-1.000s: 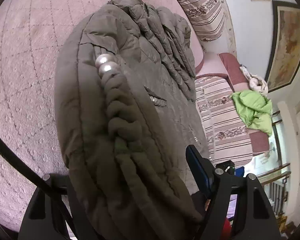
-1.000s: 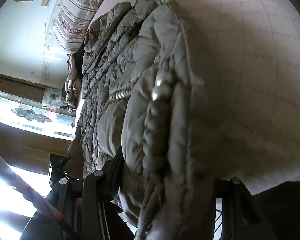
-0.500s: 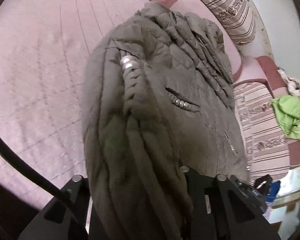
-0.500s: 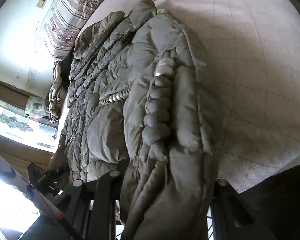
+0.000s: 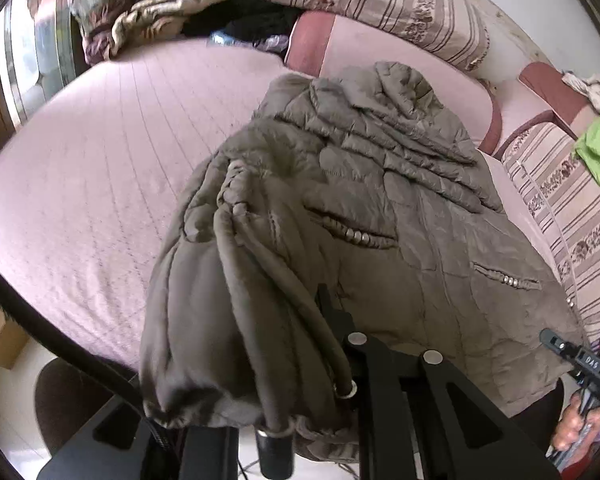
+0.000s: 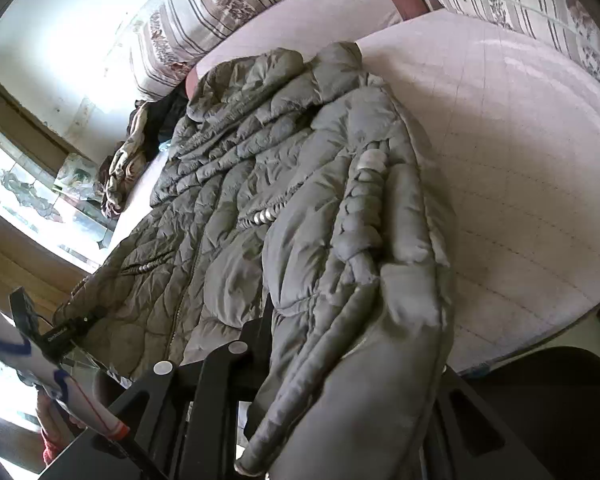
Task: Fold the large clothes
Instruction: 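Close the left tool on the jacket hem and lift it, then carry the held hem with the left tool toward the hood, folding the jacket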
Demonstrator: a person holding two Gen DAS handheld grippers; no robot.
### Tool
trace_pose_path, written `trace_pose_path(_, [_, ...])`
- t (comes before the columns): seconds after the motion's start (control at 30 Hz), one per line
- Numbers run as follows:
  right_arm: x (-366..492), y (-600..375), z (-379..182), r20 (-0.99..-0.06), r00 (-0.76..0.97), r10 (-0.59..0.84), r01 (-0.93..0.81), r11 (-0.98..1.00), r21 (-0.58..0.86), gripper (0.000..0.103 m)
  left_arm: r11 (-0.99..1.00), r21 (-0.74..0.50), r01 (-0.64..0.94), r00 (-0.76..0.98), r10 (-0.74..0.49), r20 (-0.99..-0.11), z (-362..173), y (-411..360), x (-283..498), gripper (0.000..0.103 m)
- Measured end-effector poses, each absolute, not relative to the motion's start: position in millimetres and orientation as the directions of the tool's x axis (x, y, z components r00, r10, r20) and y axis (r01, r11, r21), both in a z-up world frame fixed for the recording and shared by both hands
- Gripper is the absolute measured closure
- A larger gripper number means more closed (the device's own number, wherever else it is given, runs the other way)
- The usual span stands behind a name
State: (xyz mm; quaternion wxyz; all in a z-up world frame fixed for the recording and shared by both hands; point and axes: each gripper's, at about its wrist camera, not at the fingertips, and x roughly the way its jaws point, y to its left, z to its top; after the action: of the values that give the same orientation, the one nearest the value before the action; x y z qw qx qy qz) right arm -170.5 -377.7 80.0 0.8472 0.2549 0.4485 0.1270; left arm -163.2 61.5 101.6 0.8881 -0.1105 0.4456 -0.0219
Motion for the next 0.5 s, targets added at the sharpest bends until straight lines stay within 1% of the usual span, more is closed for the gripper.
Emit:
trace_pose_path(0.2, [-179,-387,100,-0.684,0.582,0.440,-0.001,0.842,0.540,0.084,0.981,-0.189,-0.029,0.640,-0.127,-0.758,125,54,-164,0.088])
trace_pose_path(0.5, [-180,-389,130,-0.670,0.599,0.438,-0.046,0.854,0.518,0.084,0.978,-0.206,-0.013,0.667,-0.145,-0.731,150,65,-172,0.088])
